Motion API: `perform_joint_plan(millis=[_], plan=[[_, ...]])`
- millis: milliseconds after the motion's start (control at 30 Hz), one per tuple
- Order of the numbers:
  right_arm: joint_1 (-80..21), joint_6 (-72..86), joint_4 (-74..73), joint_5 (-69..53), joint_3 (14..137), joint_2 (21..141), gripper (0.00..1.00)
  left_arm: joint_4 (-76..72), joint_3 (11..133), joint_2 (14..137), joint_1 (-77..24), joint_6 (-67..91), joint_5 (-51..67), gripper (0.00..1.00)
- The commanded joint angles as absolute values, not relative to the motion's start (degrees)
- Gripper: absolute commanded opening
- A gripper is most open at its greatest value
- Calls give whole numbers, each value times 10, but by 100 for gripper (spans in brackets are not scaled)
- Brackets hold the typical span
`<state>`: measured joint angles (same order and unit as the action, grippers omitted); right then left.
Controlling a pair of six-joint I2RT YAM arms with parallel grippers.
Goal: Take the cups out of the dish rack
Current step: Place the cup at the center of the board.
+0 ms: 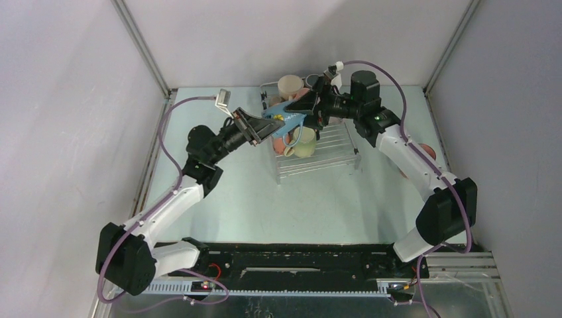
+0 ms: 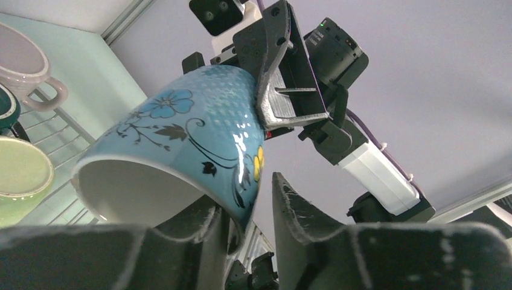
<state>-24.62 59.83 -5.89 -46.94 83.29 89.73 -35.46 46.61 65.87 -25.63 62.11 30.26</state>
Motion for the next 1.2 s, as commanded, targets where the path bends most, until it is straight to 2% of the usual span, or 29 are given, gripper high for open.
perform_joint_plan(millis=[0,67,133,200,233,267,400,467,533,733,900,1167], plan=[[-262,626,11,-496,813,866,17,-429,459,660,-258,635,320,26],[-263,627,17,-494,805,862,17,-429,459,661,-258,634,319,18],[-265,627,21,-491,799,859,17,-429,458,660,-258,635,318,3],[-265,625,22,-488,794,855,20,-429,455,657,-258,634,312,0],[-265,625,22,-487,791,853,24,-428,453,654,-258,632,309,0],[-266,624,23,-484,786,851,32,-425,452,651,-258,630,305,0],[-266,617,27,-467,770,837,80,-404,451,639,-258,621,296,0],[-265,610,20,-454,765,831,93,-384,451,628,-258,610,287,0],[-266,594,5,-437,764,826,99,-355,452,619,-258,596,277,0],[-265,549,-55,-383,755,809,100,-230,465,578,-257,536,227,0],[-263,501,-112,-320,748,789,100,-44,508,548,-245,446,176,0],[-263,409,-219,-200,747,750,100,220,567,528,-147,290,93,0]])
